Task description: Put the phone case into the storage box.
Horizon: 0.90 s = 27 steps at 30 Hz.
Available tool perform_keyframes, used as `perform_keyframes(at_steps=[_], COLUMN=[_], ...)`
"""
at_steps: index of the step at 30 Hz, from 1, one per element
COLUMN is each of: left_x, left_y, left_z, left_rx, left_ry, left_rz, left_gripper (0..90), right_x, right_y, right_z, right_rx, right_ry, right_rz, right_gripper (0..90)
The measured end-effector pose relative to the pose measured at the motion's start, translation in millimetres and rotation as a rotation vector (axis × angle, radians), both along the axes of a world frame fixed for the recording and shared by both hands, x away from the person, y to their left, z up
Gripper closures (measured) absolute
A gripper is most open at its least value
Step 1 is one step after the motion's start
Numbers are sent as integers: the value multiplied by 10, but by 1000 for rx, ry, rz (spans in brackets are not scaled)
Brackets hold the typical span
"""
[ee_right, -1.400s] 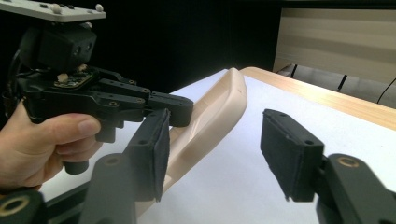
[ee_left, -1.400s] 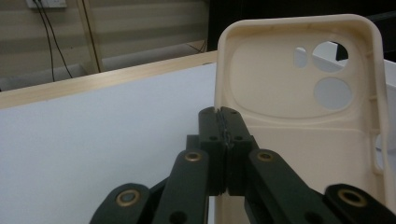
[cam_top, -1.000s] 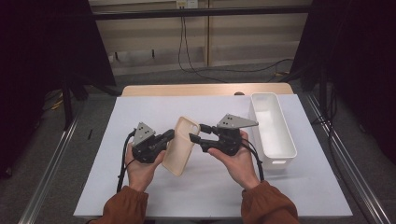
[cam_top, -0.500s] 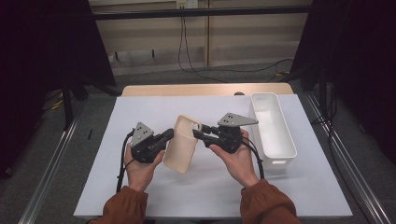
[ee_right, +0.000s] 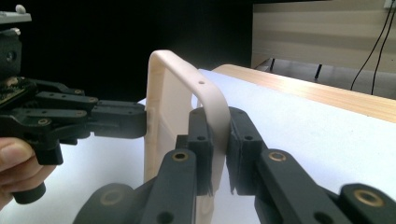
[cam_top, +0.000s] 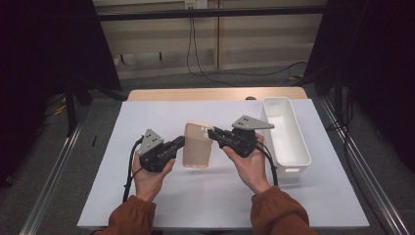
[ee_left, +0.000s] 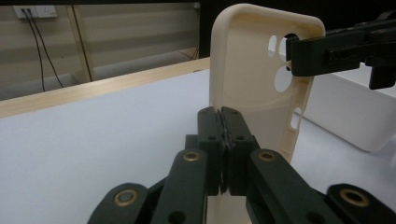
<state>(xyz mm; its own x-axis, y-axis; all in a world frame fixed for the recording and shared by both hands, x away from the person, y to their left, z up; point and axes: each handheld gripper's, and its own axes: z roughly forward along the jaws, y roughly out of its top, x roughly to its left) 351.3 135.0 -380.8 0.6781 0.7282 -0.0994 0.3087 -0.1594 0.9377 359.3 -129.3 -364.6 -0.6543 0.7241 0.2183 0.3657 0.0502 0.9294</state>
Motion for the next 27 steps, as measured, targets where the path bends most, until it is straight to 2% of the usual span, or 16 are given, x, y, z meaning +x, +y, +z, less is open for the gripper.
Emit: perform_keyframes(at_steps=[3, 9, 16, 21, 27], left_x=[14, 40, 68, 66, 62], left_y=[8, 20, 30, 30, 29], left_z=[-10, -26, -44, -45, -41], left_rx=[-8, -9, -43, -55, -59], left_ry=[14, 17, 41, 52, 53], left_rz=[-2, -12, -33, -39, -39], left_gripper=[878, 872, 867, 808, 675], right_x=[7, 7, 2, -2, -3], right_y=[-3, -1, -18, -28, -28], right_z=[1, 0, 14, 22, 24], right_rx=[9, 8, 9, 14, 13], right_ry=[-7, -14, -27, -33, -40], right_rz=[7, 23, 36, 38, 43], right_gripper=[814, 815, 816, 816, 817])
